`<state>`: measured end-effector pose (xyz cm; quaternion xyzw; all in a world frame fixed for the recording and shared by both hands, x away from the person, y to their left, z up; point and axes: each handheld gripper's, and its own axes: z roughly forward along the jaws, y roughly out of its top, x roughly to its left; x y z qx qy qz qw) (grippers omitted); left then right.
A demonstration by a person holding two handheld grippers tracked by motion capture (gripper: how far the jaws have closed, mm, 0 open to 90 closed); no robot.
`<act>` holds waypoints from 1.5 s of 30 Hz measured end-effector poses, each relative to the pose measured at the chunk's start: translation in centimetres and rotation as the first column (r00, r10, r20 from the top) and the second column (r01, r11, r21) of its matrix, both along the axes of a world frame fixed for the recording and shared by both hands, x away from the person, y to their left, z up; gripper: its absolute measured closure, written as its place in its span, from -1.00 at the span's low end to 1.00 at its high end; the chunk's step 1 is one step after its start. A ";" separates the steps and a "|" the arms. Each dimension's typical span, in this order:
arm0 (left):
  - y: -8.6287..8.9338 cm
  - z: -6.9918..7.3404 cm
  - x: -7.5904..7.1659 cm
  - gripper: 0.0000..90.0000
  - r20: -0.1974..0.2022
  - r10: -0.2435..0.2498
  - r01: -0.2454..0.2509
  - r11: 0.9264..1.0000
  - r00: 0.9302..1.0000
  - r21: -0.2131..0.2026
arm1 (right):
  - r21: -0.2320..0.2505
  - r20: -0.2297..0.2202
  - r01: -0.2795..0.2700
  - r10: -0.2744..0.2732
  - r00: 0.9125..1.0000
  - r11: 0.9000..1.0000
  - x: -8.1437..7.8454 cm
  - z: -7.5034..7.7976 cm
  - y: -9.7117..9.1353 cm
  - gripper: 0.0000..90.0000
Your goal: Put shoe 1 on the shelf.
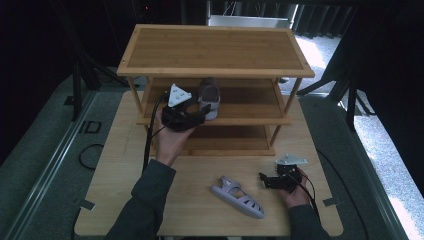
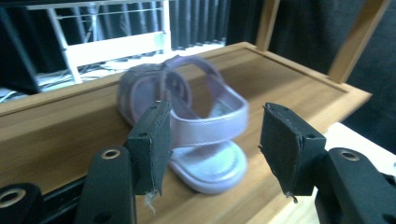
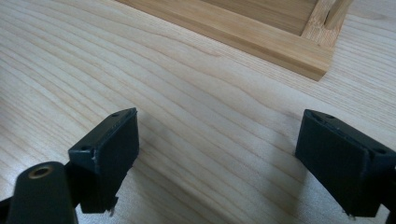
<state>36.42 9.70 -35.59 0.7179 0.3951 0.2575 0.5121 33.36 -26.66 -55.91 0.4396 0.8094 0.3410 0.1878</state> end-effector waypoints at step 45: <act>6.4 -11.6 -5.2 0.00 -0.172 -0.025 0.028 0.999 0.985 0.017 | 0.000 0.000 -0.001 0.001 1.000 1.000 0.0 0.0 0.0 -0.71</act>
